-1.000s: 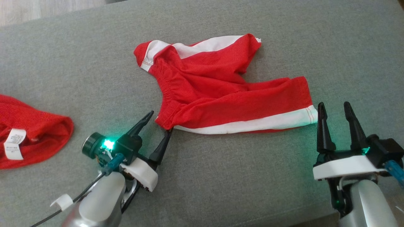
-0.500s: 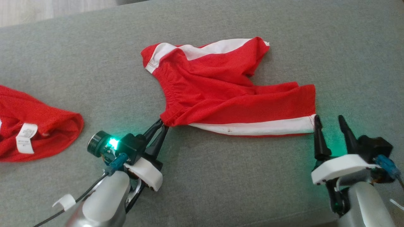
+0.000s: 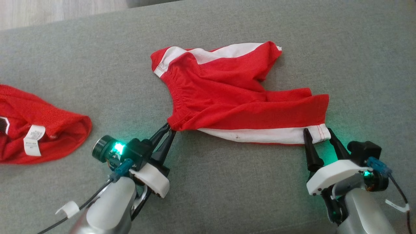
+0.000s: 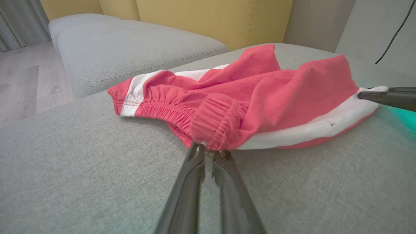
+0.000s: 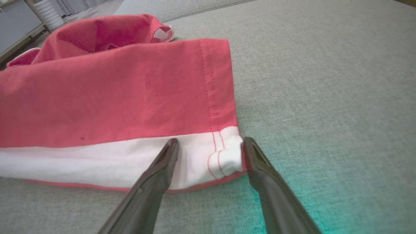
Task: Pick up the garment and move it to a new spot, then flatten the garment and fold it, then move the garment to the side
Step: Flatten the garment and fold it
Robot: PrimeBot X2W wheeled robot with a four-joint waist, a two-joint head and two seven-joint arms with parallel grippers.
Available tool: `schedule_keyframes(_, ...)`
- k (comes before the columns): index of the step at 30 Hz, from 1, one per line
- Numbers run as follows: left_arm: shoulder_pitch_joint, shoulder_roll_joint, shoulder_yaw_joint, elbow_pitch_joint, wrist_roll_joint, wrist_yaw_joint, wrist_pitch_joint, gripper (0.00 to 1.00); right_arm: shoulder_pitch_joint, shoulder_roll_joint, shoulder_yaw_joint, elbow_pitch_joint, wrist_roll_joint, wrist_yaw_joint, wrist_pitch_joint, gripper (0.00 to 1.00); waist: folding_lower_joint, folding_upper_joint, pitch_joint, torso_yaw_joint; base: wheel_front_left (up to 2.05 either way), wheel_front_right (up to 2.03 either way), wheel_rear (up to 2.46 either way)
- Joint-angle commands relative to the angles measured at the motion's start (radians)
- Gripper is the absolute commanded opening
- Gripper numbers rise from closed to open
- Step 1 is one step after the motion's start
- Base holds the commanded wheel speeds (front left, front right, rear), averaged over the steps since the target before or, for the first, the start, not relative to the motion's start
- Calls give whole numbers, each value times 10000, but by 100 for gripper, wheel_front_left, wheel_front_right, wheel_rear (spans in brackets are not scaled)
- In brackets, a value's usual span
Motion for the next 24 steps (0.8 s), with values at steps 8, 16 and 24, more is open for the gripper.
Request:
schedule_keyframes(8, -23, 17, 335, -217, -131, 16, -51, 0, -174, -45, 452, -183, 106, -7, 92, 100, 0, 0, -191, -26, 0, 0, 0)
schedule_keyframes(16, 7, -19, 389, -182, -111, 16, -51, 0, -49, -45, 619, -316, 229, -7, 468, 100, 0, 0, -273, -17, 0, 0, 0)
schedule_keyframes(24, 38, 1, 389, -139, -110, 16, -51, 0, 89, -45, 559, -368, 300, -7, 733, 100, 0, 0, -337, -37, 0, 0, 0)
